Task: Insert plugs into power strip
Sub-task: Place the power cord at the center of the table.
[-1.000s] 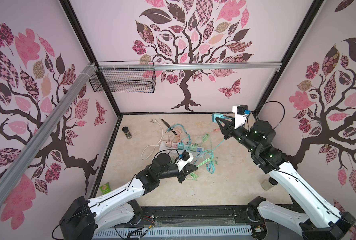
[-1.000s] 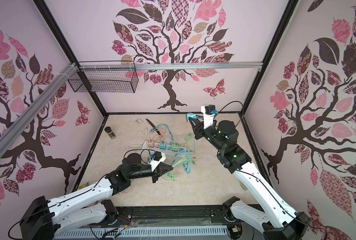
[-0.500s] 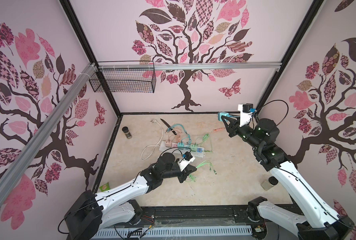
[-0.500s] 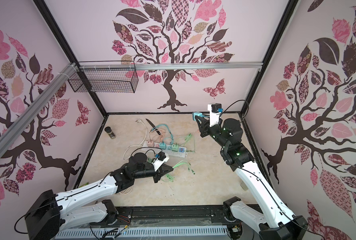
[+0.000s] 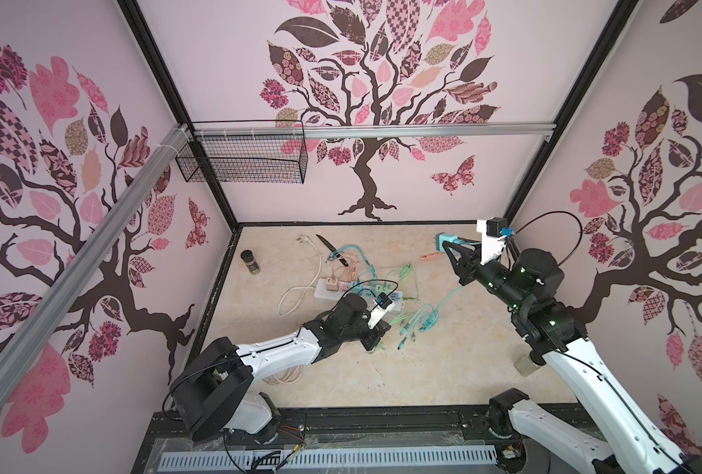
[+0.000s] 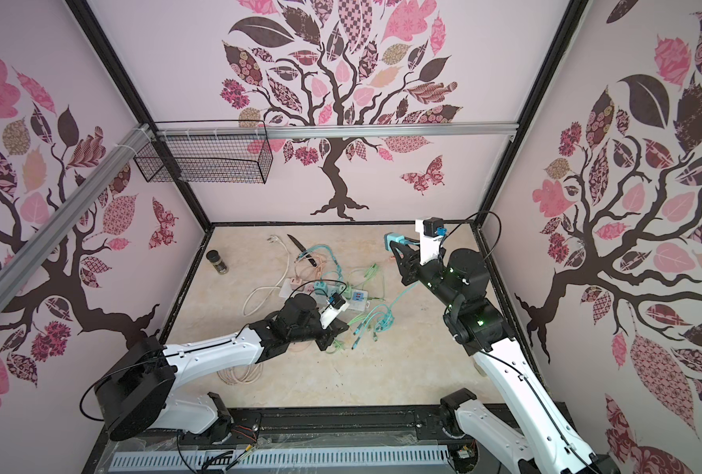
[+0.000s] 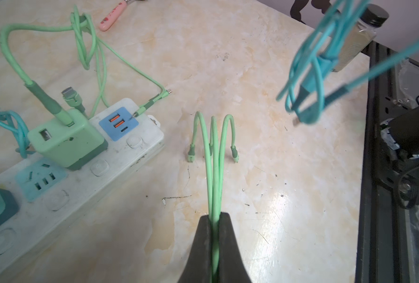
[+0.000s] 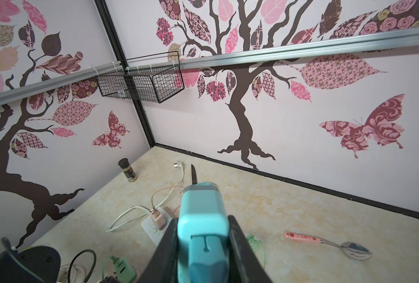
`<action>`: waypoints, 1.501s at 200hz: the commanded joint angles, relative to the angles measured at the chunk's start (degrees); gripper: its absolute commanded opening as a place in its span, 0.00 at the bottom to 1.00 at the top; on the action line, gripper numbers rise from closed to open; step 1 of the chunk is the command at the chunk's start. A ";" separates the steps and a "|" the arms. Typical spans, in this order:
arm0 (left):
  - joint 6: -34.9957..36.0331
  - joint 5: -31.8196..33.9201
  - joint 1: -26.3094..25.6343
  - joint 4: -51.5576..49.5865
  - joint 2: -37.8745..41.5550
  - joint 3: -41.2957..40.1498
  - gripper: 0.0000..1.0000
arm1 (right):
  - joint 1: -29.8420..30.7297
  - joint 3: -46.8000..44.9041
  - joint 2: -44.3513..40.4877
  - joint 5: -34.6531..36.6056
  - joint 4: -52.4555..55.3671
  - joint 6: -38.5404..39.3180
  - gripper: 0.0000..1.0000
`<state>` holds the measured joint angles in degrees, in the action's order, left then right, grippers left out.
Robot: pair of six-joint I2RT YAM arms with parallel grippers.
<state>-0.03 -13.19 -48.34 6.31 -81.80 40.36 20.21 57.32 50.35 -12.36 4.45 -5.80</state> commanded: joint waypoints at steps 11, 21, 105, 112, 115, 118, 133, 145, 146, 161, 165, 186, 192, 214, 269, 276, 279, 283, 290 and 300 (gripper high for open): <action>-1.68 3.43 1.62 1.43 -0.16 2.97 0.06 | -0.12 -1.38 -1.61 -3.60 0.02 -1.93 0.09; -2.11 3.22 2.38 1.56 -0.28 3.07 0.09 | -0.07 -1.83 -1.74 -4.30 0.36 -1.93 0.09; -6.10 1.73 6.47 -1.45 4.51 4.81 0.42 | -0.08 -5.35 -3.21 -13.70 1.82 1.15 0.10; -6.12 1.50 6.50 -2.08 5.18 4.92 0.43 | -0.08 -6.19 -3.47 -15.10 1.35 1.15 0.10; -6.24 1.42 6.54 -2.36 5.58 4.98 0.44 | -0.08 -6.56 -3.61 -15.57 1.17 1.05 0.10; -6.41 1.46 6.58 -2.59 5.98 4.99 0.44 | -0.08 -6.99 -3.73 -16.07 0.92 0.91 0.10; -6.94 1.94 6.70 -4.17 8.56 5.02 0.45 | -0.08 -9.04 -4.49 -18.78 -0.30 0.48 0.10; -8.39 3.53 6.88 -6.12 11.39 5.02 0.46 | -0.08 -10.54 -5.12 -21.01 -0.99 0.39 0.10; -8.53 3.61 6.87 -6.30 11.66 5.01 0.46 | -0.08 -10.59 -5.19 -21.20 -1.05 0.37 0.10; -10.35 5.63 7.36 -9.61 15.89 4.65 0.48 | -0.08 -12.14 -5.76 -23.97 -1.49 0.11 0.10; -10.86 6.39 7.46 -10.58 17.02 4.48 0.48 | -0.08 -12.56 -5.92 -24.63 -1.65 -0.03 0.10; -13.12 11.48 7.87 -16.75 23.15 3.25 0.49 | -0.12 -14.71 -6.03 -27.24 -3.16 -1.47 0.10; -14.12 12.92 7.92 -18.38 24.92 2.71 0.50 | -0.08 -15.29 -5.89 -27.79 -3.80 -1.96 0.10; -18.46 17.93 8.07 -24.55 31.48 0.56 0.51 | 0.00 -17.37 -5.12 -29.65 -6.61 -3.99 0.10; -28.22 28.11 8.95 -35.68 43.68 -4.59 0.58 | 2.57 -17.73 -1.99 -29.85 -7.76 -4.25 0.10; -29.45 28.07 9.65 -36.28 43.83 -5.21 0.58 | 4.12 -17.67 -1.69 -28.21 -7.48 -3.44 0.10; -30.03 27.86 10.19 -36.50 43.79 -5.47 0.59 | 4.81 -17.60 -1.47 -27.39 -7.10 -2.92 0.10; -30.80 27.32 11.02 -36.76 43.60 -5.91 0.58 | 5.92 -17.32 -1.14 -26.34 -6.66 -2.22 0.10; -32.49 25.82 13.05 -37.09 43.25 -6.60 0.59 | 7.73 -16.84 -0.47 -24.50 -5.59 -1.20 0.10; -34.83 22.25 16.85 -36.80 42.58 -7.82 0.58 | 9.76 -16.21 0.70 -22.80 -4.90 -0.37 0.10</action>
<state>-27.88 11.38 -37.12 -26.89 -38.15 36.07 25.69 39.11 49.21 -39.29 -1.48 -8.80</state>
